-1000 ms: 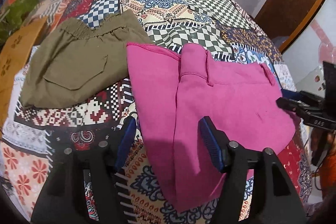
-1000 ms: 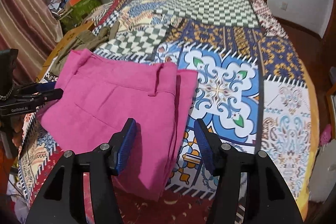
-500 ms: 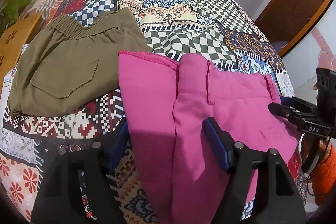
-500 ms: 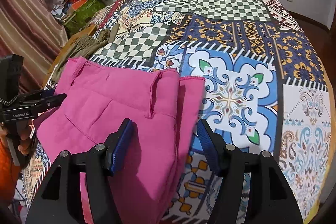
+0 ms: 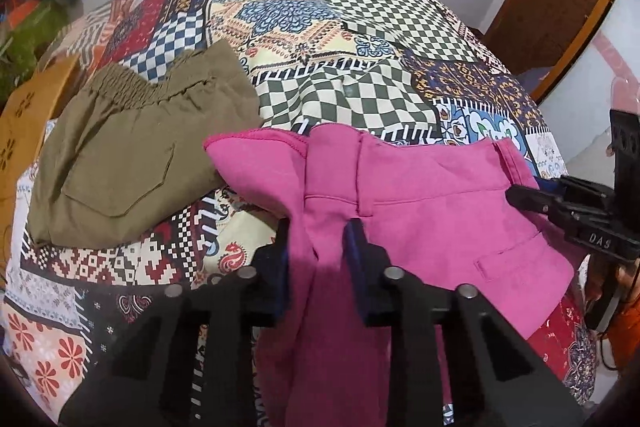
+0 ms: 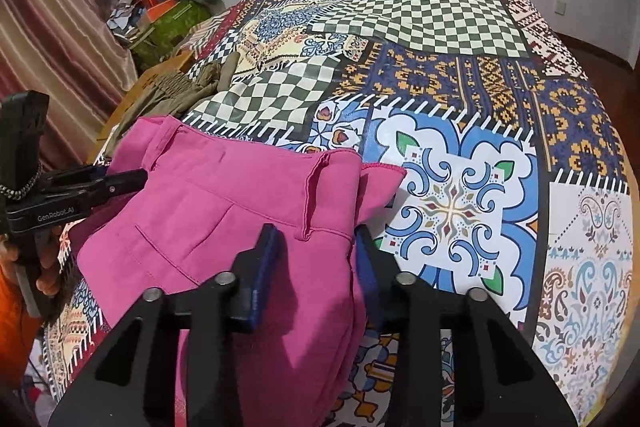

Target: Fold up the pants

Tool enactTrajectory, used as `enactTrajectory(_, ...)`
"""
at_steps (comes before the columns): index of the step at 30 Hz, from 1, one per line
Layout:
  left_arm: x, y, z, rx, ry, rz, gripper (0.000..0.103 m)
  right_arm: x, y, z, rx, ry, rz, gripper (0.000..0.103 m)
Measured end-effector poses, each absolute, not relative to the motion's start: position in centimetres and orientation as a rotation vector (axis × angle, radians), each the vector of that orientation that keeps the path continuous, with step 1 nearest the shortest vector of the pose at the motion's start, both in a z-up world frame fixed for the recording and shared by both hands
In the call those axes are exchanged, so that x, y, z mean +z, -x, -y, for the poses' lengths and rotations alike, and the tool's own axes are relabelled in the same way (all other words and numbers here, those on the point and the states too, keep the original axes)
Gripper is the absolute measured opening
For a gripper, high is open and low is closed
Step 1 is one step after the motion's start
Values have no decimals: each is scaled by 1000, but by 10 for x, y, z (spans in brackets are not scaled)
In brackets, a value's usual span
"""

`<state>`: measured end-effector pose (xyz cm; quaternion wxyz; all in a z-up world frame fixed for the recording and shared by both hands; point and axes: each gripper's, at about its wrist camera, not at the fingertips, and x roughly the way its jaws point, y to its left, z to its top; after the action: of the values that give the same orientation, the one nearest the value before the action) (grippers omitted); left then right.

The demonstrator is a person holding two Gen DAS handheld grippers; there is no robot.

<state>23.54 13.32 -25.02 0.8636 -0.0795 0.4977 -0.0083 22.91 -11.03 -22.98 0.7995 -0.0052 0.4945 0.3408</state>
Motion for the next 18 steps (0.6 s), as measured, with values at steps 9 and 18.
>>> enactTrajectory(9, -239, -229, -133, -20, 161, -1011, 8, -208, -226, 114, 732, -14, -1002, 14)
enactTrajectory(18, -202, -209, -133, -25, 158, -931, 6, -176, -211, 111, 742, -4, -933, 11)
